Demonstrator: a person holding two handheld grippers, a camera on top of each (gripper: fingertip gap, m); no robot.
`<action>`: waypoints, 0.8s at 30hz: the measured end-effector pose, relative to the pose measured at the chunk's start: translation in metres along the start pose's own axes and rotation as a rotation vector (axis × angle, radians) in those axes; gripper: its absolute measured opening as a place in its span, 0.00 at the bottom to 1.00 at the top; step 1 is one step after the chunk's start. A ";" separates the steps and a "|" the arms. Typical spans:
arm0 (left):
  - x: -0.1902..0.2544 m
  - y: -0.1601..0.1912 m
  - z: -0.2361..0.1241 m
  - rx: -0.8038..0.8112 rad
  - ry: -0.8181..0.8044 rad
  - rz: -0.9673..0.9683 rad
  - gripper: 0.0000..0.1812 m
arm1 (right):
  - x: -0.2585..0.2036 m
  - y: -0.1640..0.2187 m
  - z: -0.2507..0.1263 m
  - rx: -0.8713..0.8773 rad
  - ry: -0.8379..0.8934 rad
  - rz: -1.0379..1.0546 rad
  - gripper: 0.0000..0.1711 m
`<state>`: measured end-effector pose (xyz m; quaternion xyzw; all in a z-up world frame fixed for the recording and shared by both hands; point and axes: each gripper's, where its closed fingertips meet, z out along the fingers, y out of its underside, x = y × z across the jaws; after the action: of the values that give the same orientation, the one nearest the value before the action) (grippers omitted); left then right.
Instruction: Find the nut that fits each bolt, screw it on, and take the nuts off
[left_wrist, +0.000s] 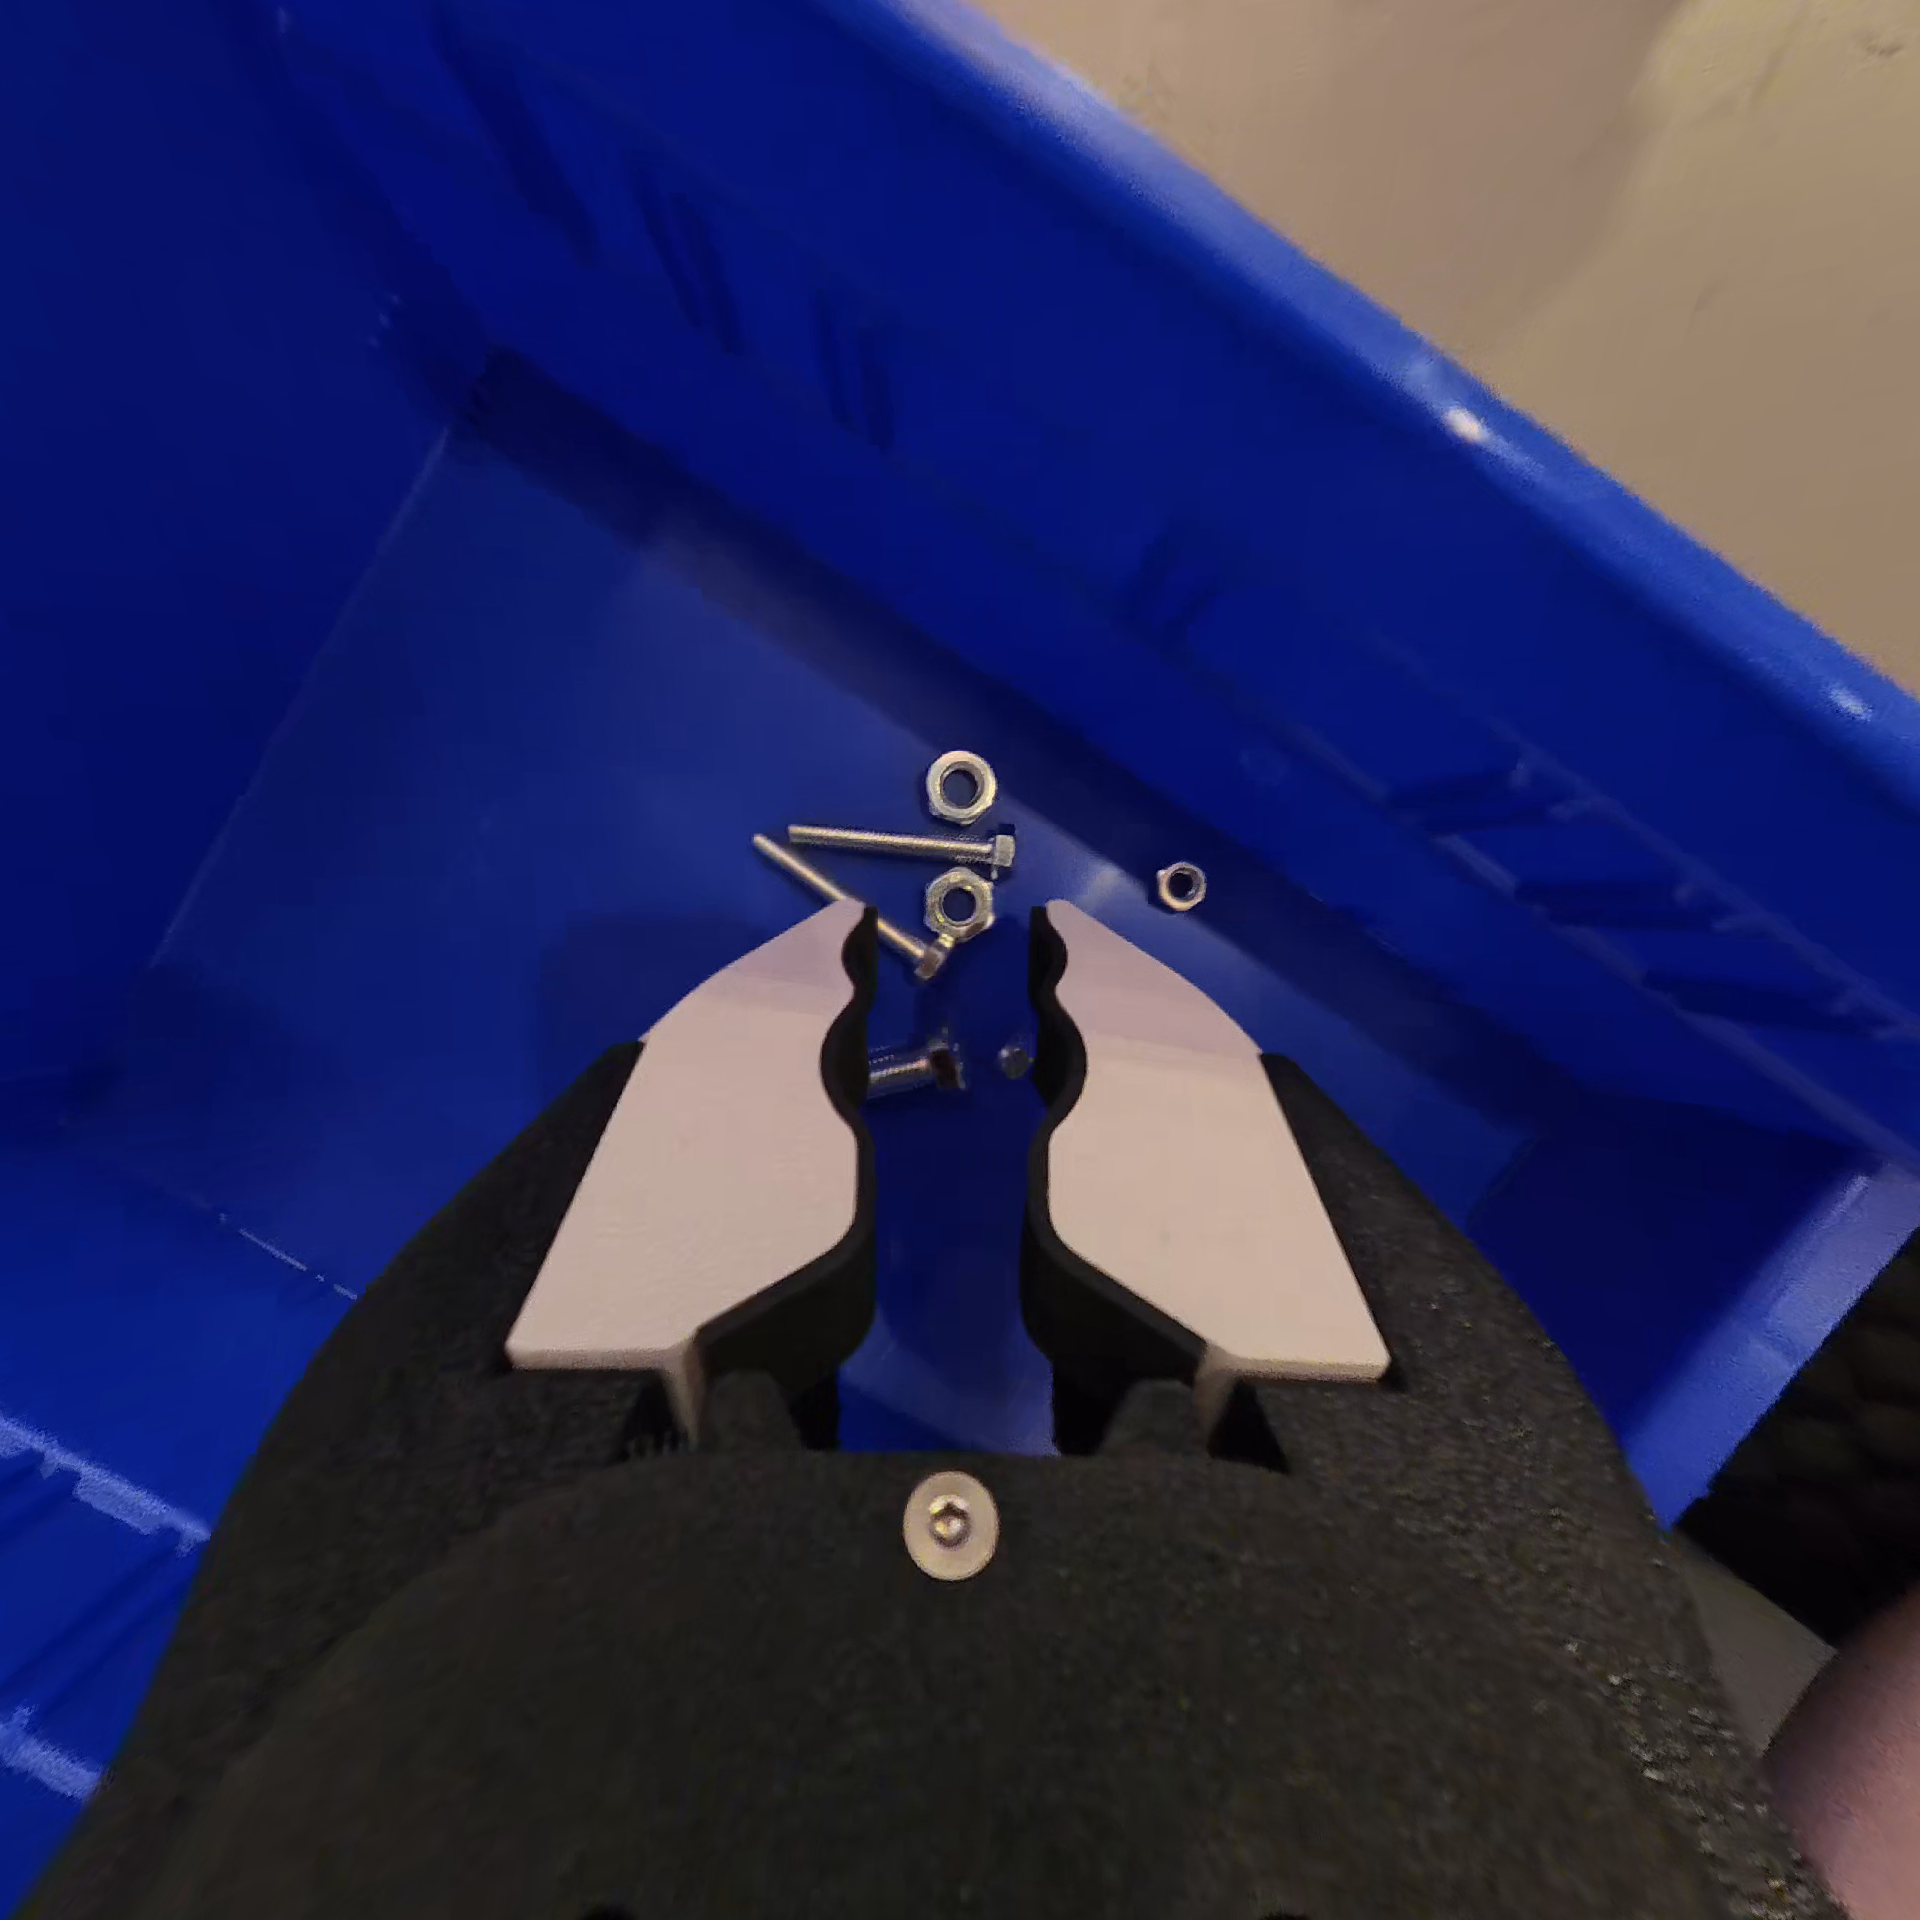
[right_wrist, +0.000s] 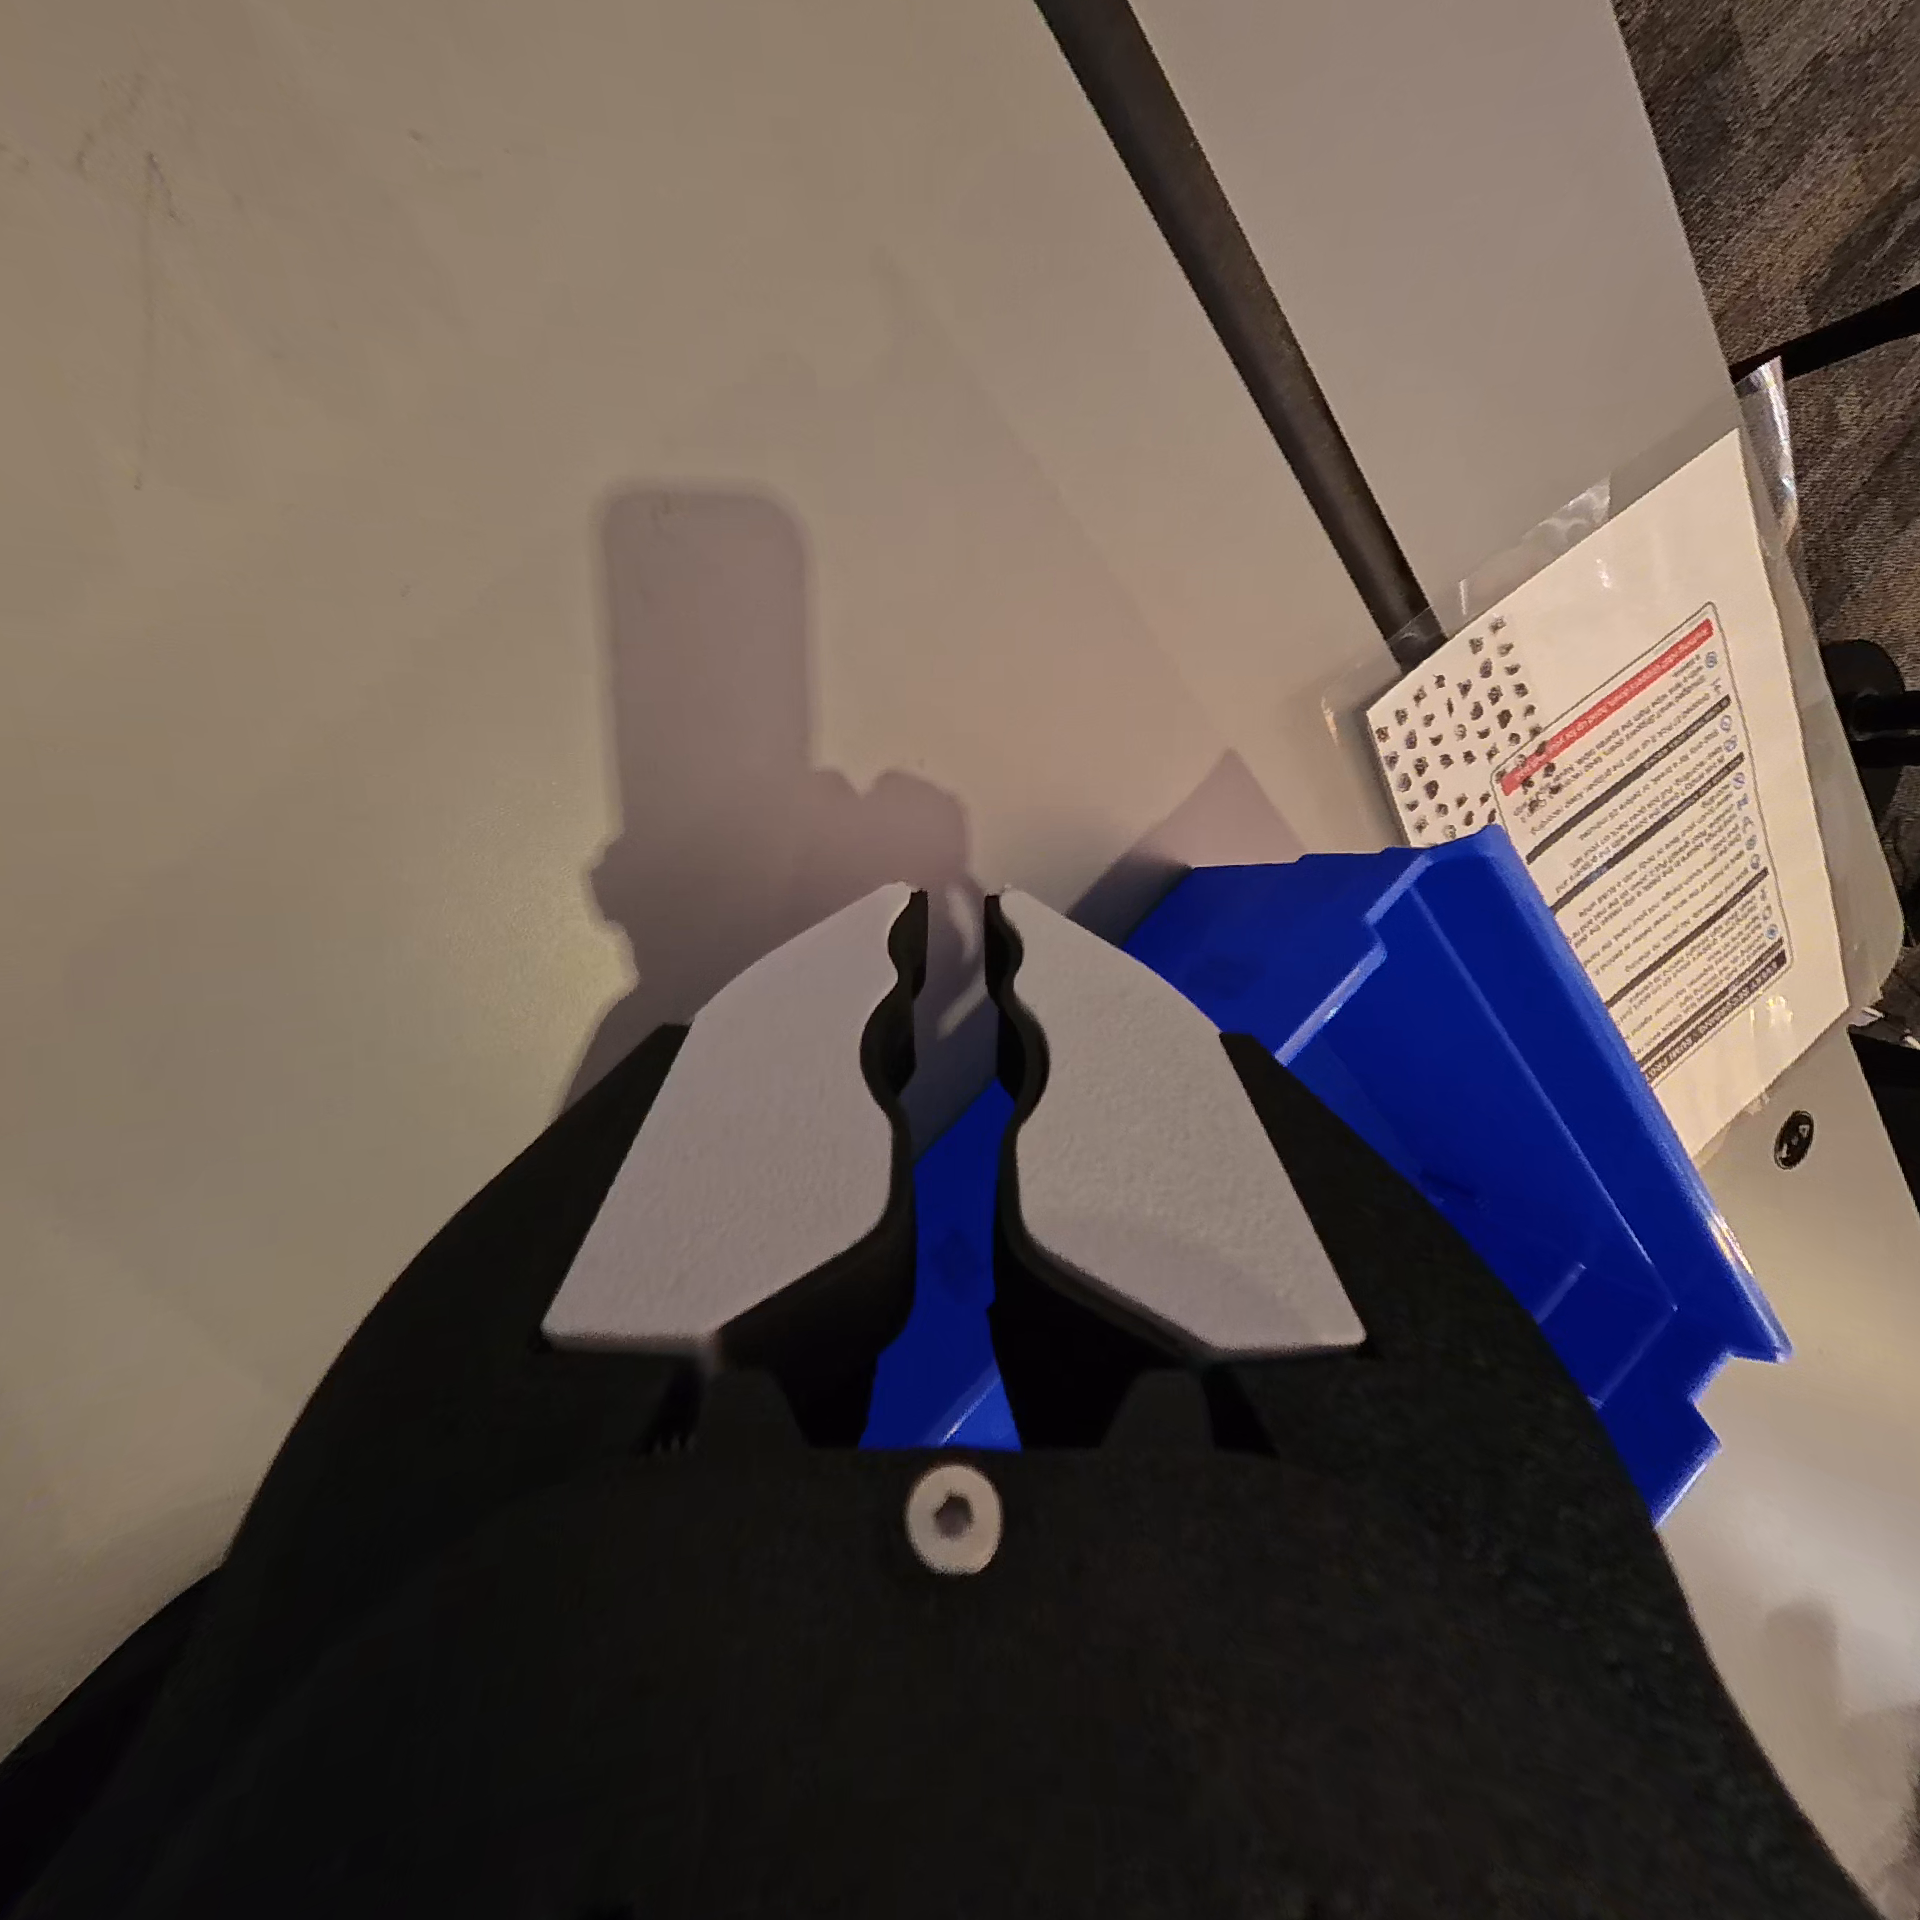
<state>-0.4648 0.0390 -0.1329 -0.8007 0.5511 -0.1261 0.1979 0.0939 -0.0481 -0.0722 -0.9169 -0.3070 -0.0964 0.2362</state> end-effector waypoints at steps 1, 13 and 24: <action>0.001 -0.001 0.001 -0.002 0.002 0.015 0.15 | 0.000 0.000 0.000 -0.002 -0.001 0.000 0.06; -0.005 0.004 0.009 -0.016 -0.023 0.033 0.15 | -0.004 0.001 0.003 -0.018 -0.014 -0.021 0.06; 0.000 0.004 0.010 -0.016 0.004 0.048 0.19 | -0.008 0.003 0.006 -0.036 -0.024 -0.042 0.04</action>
<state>-0.4636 0.0398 -0.1436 -0.7887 0.5713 -0.1185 0.1935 0.0892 -0.0516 -0.0808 -0.9155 -0.3271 -0.0957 0.2138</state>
